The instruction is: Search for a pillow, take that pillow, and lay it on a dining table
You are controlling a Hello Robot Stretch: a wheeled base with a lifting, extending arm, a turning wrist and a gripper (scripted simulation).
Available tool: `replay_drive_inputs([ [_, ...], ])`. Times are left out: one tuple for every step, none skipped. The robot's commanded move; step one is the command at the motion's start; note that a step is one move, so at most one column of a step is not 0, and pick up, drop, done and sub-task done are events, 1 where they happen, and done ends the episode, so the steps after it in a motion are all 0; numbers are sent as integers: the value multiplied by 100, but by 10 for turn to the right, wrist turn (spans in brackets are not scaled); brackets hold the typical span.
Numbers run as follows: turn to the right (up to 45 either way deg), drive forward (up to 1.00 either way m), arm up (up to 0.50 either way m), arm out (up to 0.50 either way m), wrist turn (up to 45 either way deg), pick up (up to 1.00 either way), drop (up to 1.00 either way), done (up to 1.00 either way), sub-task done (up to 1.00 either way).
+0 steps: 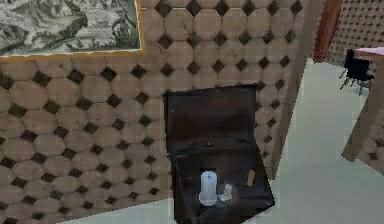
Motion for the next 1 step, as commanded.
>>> replay_drive_inputs([
  [-450, 0, 0, 0, 0, 0, 0, 0, 0],
])
